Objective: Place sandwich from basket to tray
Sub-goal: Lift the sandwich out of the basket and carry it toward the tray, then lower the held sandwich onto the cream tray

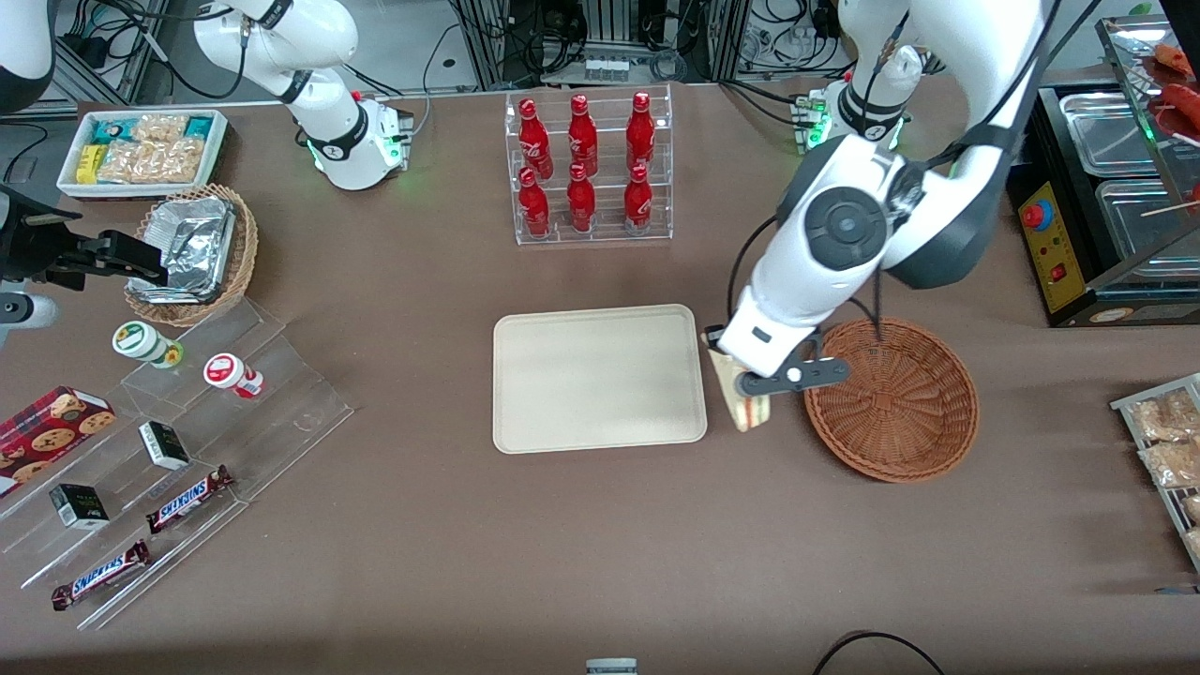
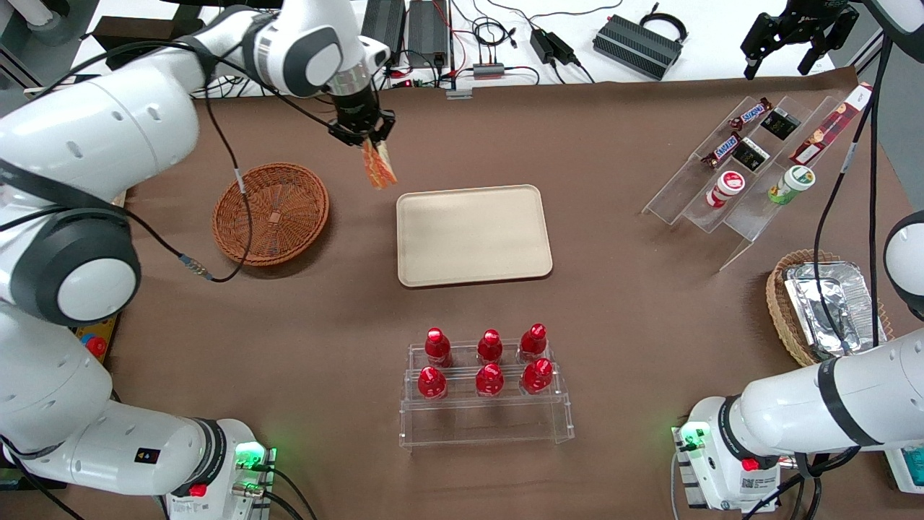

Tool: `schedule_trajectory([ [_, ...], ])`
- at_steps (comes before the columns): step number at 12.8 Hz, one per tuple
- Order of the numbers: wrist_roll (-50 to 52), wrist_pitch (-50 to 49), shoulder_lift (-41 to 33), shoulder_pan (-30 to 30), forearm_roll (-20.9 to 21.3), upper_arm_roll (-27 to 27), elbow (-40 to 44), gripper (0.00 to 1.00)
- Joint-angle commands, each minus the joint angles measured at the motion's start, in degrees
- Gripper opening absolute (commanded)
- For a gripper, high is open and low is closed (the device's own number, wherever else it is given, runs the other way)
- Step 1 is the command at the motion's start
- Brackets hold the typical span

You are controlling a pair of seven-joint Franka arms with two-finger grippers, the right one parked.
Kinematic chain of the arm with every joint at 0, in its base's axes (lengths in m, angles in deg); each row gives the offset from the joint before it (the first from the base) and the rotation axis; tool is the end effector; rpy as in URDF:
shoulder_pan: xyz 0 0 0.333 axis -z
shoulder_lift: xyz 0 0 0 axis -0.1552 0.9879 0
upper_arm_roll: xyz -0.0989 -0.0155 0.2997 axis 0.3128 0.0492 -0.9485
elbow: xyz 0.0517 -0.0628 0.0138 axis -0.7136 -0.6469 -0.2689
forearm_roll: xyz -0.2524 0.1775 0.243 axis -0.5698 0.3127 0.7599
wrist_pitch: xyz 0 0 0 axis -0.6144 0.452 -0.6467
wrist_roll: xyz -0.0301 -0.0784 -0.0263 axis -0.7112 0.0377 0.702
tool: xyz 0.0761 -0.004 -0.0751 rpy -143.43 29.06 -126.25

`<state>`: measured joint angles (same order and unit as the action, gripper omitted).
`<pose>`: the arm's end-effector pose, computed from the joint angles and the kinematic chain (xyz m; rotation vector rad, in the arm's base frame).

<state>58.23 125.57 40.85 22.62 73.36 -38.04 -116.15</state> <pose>0.5704 -0.3420 0.4371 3.0740 0.1844 -0.1295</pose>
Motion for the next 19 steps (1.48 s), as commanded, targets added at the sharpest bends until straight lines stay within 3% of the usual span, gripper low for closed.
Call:
schedule_trajectory([
  [1,1.3,0.5,5.1,3.4,2.3,0.0,5.1,0.00],
  [5,1.5,2.7,8.0,6.1,5.0,0.0,5.0,0.00],
  [12,1.6,15.3,14.8,10.6,6.9,-0.1,4.8,0.00],
  [19,4.2,18.0,19.3,13.9,9.0,-0.4,4.8,0.00],
])
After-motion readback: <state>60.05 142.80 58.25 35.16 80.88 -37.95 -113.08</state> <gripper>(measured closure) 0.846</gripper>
